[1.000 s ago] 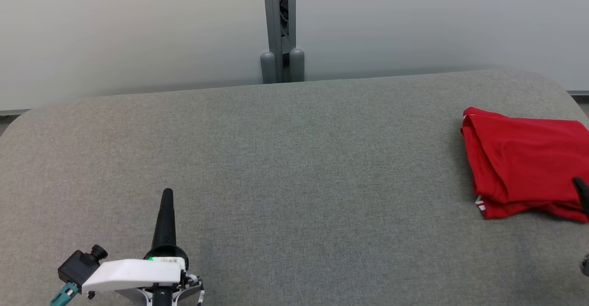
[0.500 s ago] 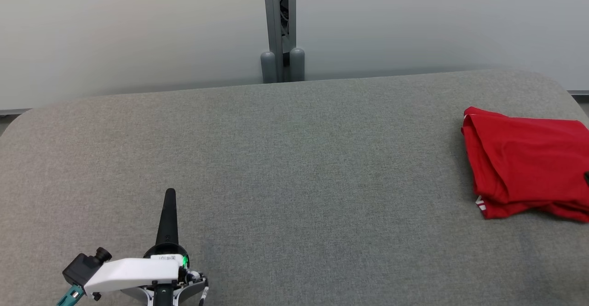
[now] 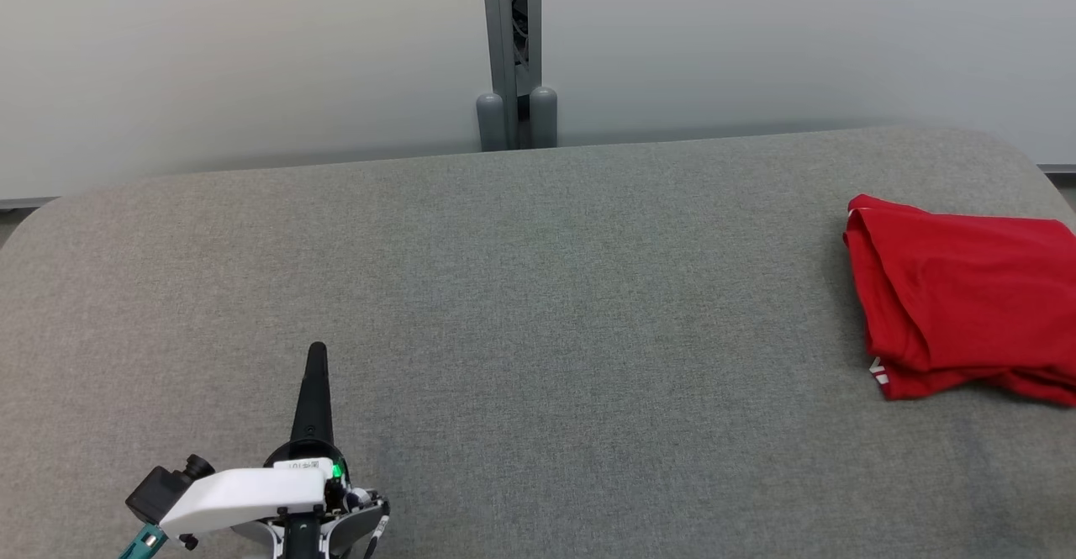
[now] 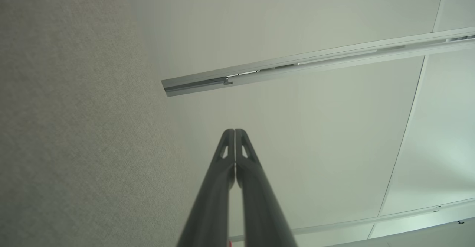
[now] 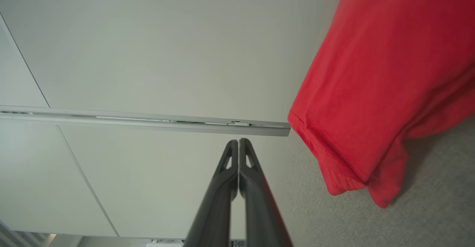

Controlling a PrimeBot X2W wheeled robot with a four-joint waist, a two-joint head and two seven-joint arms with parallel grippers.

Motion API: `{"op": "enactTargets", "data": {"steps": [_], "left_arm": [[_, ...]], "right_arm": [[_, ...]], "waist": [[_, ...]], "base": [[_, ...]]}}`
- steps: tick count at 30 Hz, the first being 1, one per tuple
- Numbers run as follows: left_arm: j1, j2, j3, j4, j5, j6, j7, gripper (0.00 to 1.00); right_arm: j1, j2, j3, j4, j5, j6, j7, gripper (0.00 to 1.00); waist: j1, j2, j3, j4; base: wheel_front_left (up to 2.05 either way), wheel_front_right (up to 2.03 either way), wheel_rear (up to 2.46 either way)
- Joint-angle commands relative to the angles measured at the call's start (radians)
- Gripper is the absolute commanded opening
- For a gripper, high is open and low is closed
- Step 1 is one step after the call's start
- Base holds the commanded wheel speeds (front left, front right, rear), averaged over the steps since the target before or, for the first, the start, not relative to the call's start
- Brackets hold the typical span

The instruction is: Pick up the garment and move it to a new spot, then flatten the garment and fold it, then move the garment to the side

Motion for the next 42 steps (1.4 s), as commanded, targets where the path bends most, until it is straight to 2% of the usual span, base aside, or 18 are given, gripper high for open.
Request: {"op": "enactTargets", "data": {"steps": [1, 13, 42], "left_arm": [[-0.021, 0.004, -0.001, 0.001, -0.019, -0.006, -0.003, 0.0], [-0.027, -0.005, -0.009, 0.007, -0.1, -0.012, -0.007, 0.0], [-0.027, -0.005, -0.008, 0.006, -0.094, -0.011, -0.006, 0.0]], "right_arm": [[-0.014, -0.01, -0.012, 0.009, 0.023, 0.001, 0.013, 0.0], [-0.033, -0.02, -0.045, 0.037, 0.099, 0.001, 0.058, 0.0], [-0.029, -0.019, -0.042, 0.036, 0.095, 0.001, 0.054, 0.0]], "waist": [[0.0, 0.0, 0.0, 0.0], [0.0, 0.0, 0.001, 0.001], [0.0, 0.0, 0.001, 0.001]], "base": [[0.0, 0.0, 0.0], [0.0, 0.0, 0.0], [0.0, 0.0, 0.0]]}}
